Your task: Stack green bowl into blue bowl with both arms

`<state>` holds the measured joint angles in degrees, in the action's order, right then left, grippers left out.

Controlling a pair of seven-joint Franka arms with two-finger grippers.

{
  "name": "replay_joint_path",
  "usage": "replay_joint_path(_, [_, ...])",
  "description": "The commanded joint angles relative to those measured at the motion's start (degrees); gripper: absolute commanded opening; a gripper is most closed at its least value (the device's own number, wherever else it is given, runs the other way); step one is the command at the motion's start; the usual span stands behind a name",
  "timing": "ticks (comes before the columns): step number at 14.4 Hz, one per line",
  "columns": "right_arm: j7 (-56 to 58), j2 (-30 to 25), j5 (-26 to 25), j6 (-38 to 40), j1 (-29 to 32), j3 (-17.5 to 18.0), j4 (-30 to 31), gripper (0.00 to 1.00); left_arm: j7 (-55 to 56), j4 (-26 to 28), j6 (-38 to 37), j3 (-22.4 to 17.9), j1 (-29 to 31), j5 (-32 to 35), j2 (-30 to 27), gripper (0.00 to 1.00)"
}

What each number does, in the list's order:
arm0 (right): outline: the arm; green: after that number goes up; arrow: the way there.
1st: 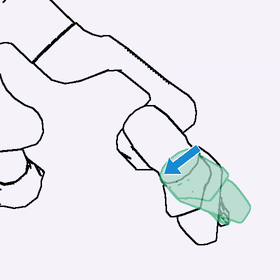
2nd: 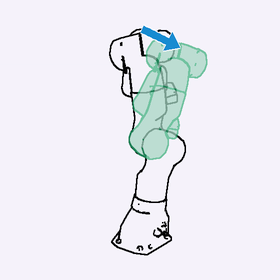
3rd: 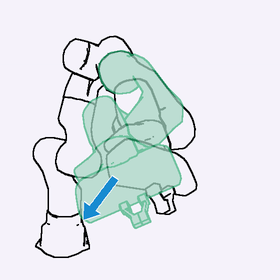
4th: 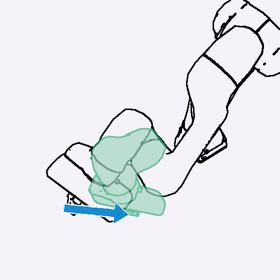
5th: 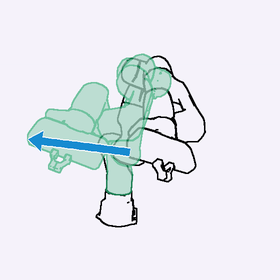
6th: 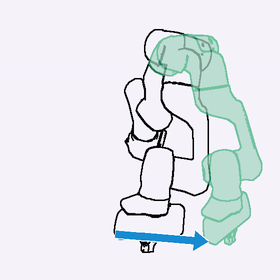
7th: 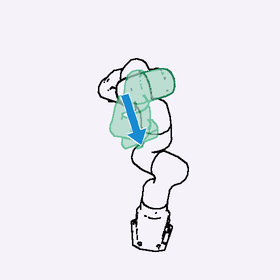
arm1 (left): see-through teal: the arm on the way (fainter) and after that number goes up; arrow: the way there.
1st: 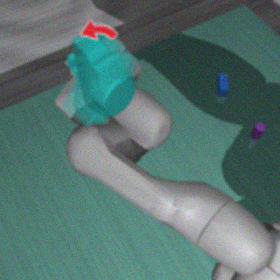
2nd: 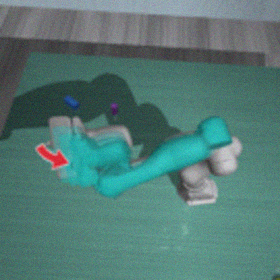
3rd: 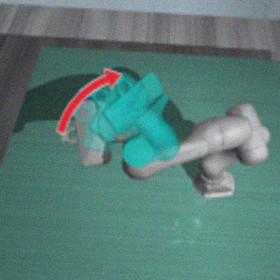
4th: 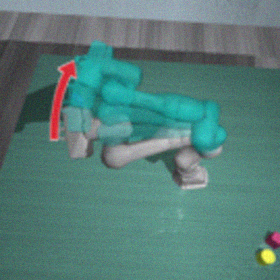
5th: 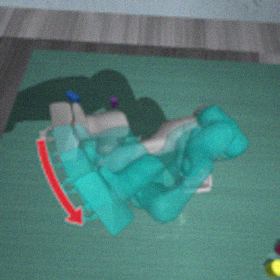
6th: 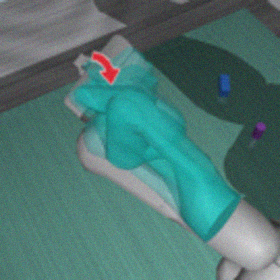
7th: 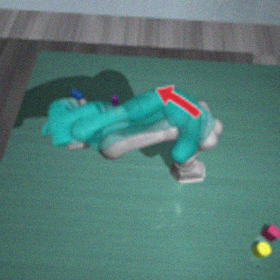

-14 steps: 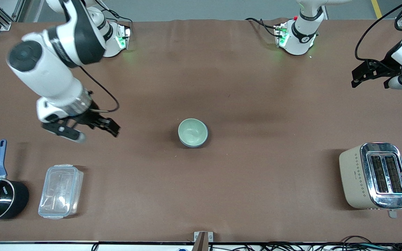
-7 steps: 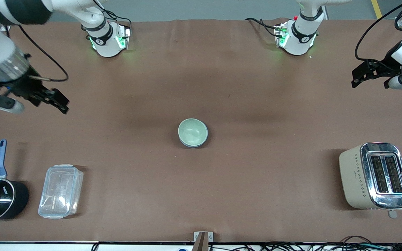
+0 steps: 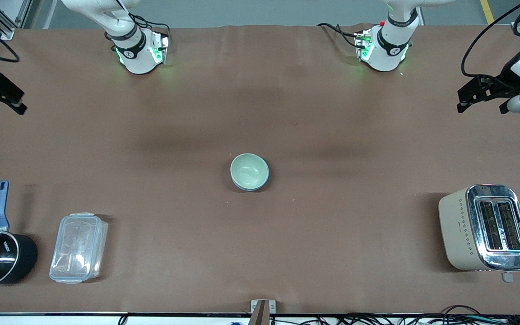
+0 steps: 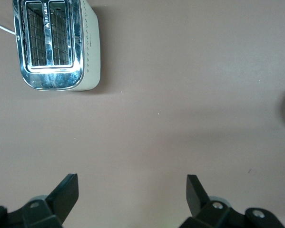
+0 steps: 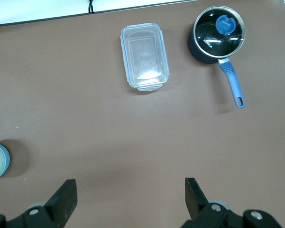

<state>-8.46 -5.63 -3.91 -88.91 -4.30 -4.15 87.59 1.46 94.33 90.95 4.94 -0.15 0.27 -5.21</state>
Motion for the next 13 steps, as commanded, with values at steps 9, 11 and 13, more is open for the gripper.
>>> replay_joint_path(9, [6.8,0.5,2.9,4.7,5.3,1.5,1.7,1.00,-0.5,-0.8,-0.4,0.0,0.1,-0.7,-0.2,1.00])
replay_joint_path(11, [7.1,1.0,2.9,3.7,5.3,1.6,1.4,1.00,-0.5,-0.8,-0.4,0.0,0.1,-0.8,-0.2,1.00])
replay_joint_path(13, [9.1,2.5,2.9,3.0,5.4,1.6,1.2,1.00,-0.5,-0.8,-0.4,0.0,0.1,-0.8,-0.1,1.00])
